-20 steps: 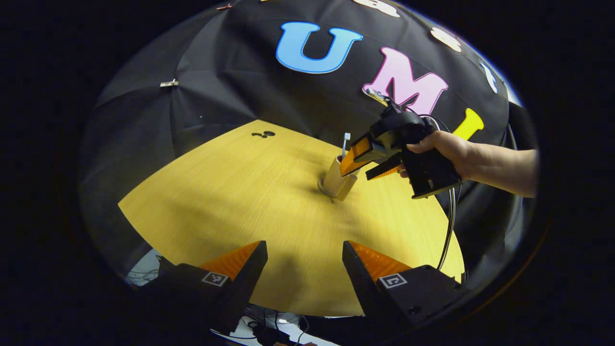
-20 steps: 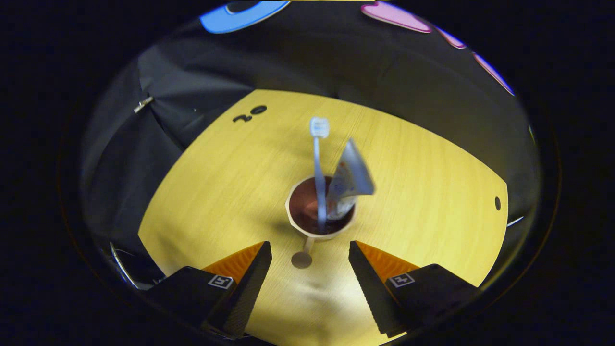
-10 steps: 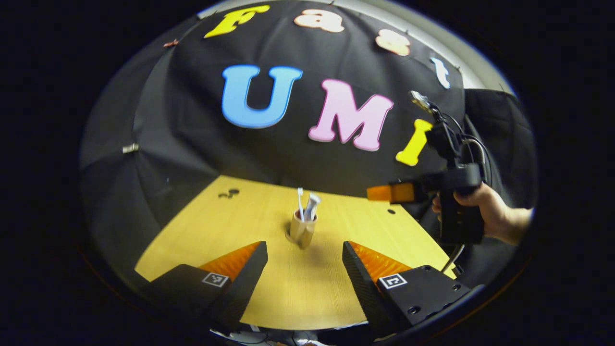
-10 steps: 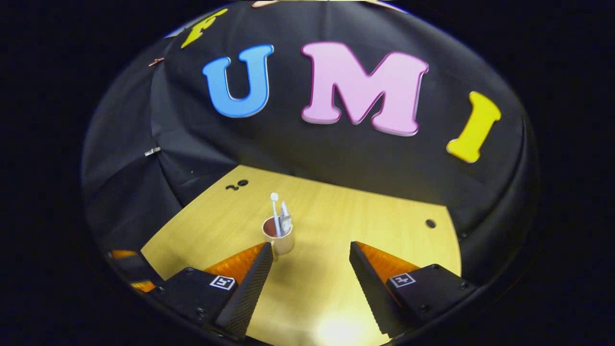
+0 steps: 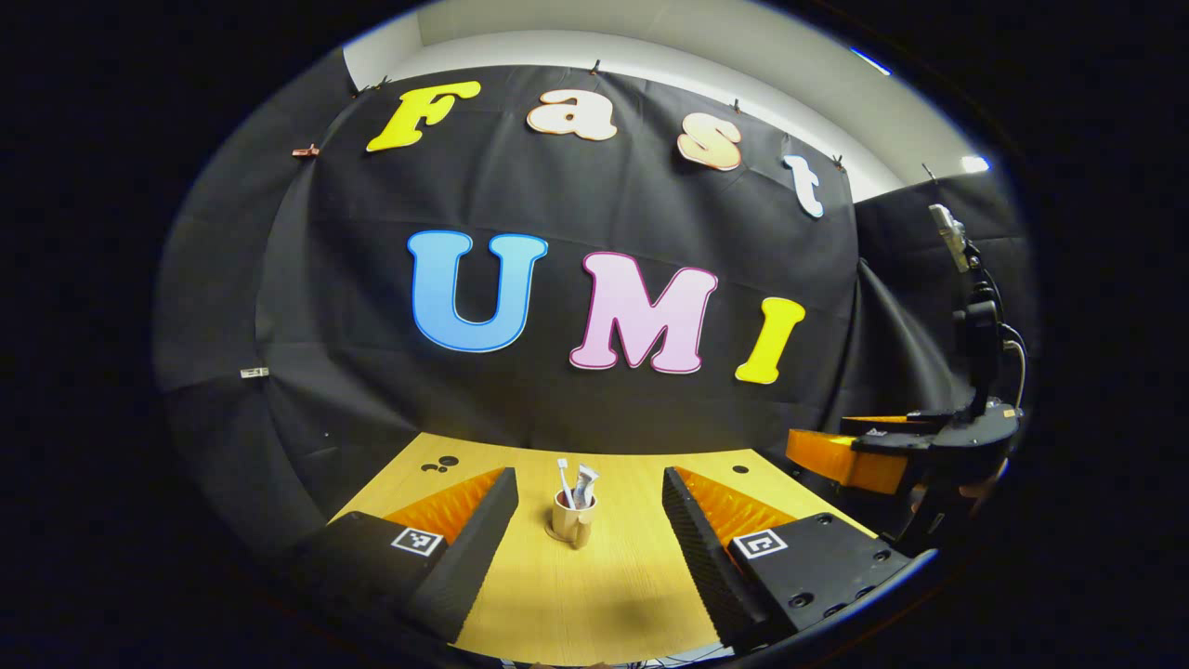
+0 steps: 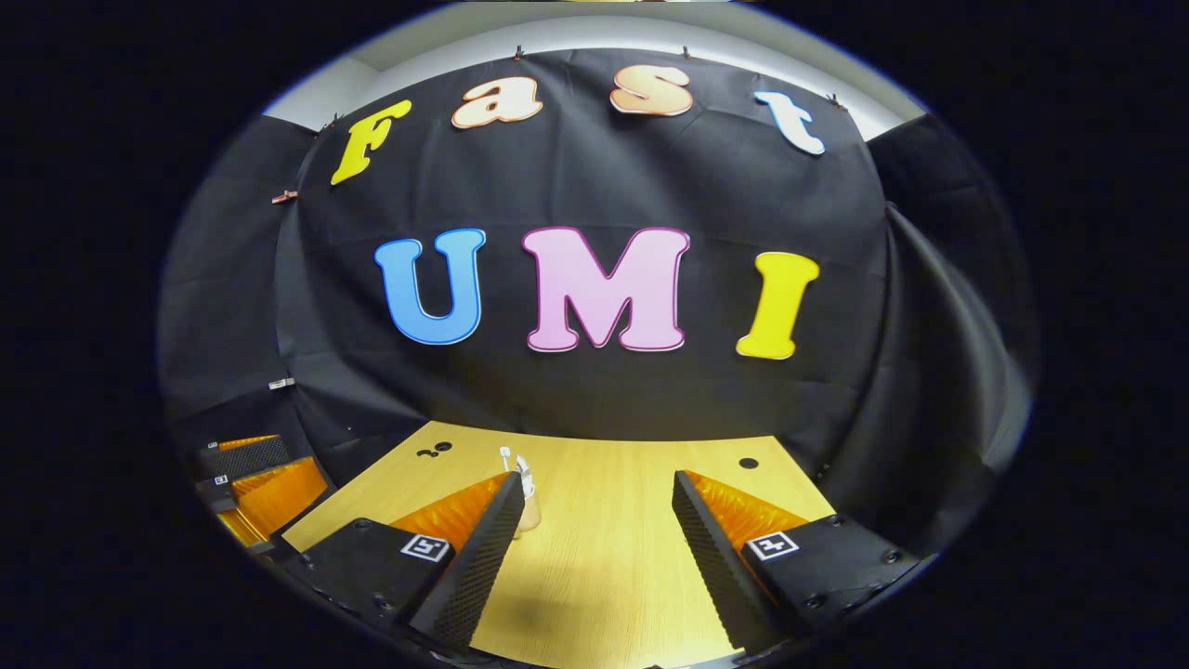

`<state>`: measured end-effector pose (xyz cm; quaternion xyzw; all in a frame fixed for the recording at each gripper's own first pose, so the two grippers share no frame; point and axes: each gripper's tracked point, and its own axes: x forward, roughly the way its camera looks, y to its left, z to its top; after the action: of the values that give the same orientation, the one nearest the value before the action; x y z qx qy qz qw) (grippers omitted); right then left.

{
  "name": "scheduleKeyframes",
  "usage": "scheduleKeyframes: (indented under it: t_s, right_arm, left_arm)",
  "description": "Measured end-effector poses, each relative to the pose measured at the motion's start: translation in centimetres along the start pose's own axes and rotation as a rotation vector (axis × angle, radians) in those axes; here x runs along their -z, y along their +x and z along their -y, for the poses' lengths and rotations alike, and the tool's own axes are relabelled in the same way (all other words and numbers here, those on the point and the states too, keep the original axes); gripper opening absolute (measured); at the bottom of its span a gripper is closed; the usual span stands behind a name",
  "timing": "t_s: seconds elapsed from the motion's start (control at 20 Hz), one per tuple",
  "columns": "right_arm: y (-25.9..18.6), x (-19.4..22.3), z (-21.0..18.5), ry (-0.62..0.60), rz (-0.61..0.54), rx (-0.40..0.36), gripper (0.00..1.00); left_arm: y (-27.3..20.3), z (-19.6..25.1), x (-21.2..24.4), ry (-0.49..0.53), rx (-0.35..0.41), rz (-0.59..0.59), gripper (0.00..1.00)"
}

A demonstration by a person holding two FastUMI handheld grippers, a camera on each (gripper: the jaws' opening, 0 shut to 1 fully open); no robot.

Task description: Put the toothbrush and toothpaste on the desktop into the cup, then pick up the cup and place it on the coaster on the desktop.

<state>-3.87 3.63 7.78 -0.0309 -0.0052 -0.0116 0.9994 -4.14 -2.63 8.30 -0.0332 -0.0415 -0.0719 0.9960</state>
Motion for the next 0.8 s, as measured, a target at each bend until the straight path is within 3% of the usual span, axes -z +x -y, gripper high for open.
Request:
scheduleKeyframes:
  t_s: [0.2,0.35,0.8]
  right_arm:
    - [-3.4,1.4,-2.0,0.073,-0.034,-0.035,0.99]
    - [-4.5,1.9,-1.8,0.07,-0.006,-0.014,0.99]
    - [-4.3,3.4,-2.1,0.125,-0.047,-0.023,0.99]
  left_arm:
    - [-1.2,0.5,-0.6,0.009,0.013,0.024,0.98]
    - [-1.8,0.9,-0.6,0.016,0.017,0.035,0.98]
    - [-2.0,0.1,0.8,0.014,-0.011,0.006,0.97]
